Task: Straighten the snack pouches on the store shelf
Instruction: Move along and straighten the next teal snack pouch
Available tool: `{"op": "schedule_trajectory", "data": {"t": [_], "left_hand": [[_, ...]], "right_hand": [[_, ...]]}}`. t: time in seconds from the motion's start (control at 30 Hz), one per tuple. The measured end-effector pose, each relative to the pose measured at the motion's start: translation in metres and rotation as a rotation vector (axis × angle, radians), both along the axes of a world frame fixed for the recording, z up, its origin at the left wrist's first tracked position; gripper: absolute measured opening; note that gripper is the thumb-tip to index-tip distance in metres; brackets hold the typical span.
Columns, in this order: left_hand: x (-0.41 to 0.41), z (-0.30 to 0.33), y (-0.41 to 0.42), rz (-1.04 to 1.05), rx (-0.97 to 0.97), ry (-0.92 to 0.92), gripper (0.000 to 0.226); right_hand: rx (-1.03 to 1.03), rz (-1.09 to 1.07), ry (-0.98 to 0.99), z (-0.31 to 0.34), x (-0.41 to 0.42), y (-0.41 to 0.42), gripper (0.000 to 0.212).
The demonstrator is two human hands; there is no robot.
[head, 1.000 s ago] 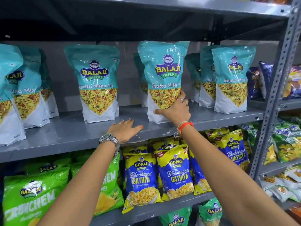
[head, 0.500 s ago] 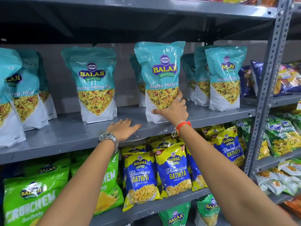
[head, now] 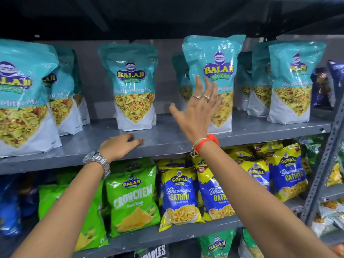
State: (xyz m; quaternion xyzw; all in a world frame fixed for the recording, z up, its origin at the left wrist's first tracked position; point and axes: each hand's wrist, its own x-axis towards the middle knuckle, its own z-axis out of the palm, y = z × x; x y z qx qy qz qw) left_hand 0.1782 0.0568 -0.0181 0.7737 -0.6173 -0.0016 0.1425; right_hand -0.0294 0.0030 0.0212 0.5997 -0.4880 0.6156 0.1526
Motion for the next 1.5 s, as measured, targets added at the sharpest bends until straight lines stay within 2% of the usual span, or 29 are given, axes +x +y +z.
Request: {"op": "schedule_trajectory", "data": {"t": [0.1,0.17,0.27,0.37,0.43,0.57,0.7,0.87,1.1,1.5], "left_hand": [[-0.005,0.003,0.001,-0.024,0.003,-0.004,0.088],[-0.01,0.005,0.0,-0.052,0.01,-0.01,0.092],[-0.006,0.005,0.002,-0.064,0.025,-0.045,0.089],[0.018,0.005,0.006,-0.029,0.04,-0.043,0.099],[0.031,0.005,0.004,-0.031,0.051,-0.051,0.107],[0.036,0.005,-0.001,-0.059,0.047,-0.082,0.104],[0.036,-0.002,0.002,-0.077,-0.044,-0.172,0.099],[0.033,-0.003,0.004,-0.084,-0.088,-0.241,0.087],[0.033,-0.002,0.003,-0.088,-0.046,-0.233,0.083],[0.032,0.001,0.006,-0.038,-0.023,-0.202,0.086]], "right_hand": [[-0.009,0.05,0.044,0.003,0.006,-0.009,0.09],[0.093,0.112,0.064,0.002,0.014,-0.018,0.093],[0.344,0.171,0.063,0.003,0.035,-0.03,0.11],[0.576,0.229,0.038,0.007,0.071,-0.038,0.132],[0.645,0.197,0.043,0.01,0.086,-0.042,0.14],[0.715,0.181,-0.066,0.011,0.099,-0.053,0.145],[0.709,0.161,-0.066,0.002,0.108,-0.061,0.148],[0.666,0.126,-0.073,-0.003,0.107,-0.062,0.141],[0.681,0.159,-0.118,-0.002,0.102,-0.046,0.139],[0.648,0.114,-0.086,-0.007,0.08,0.007,0.142]]}}
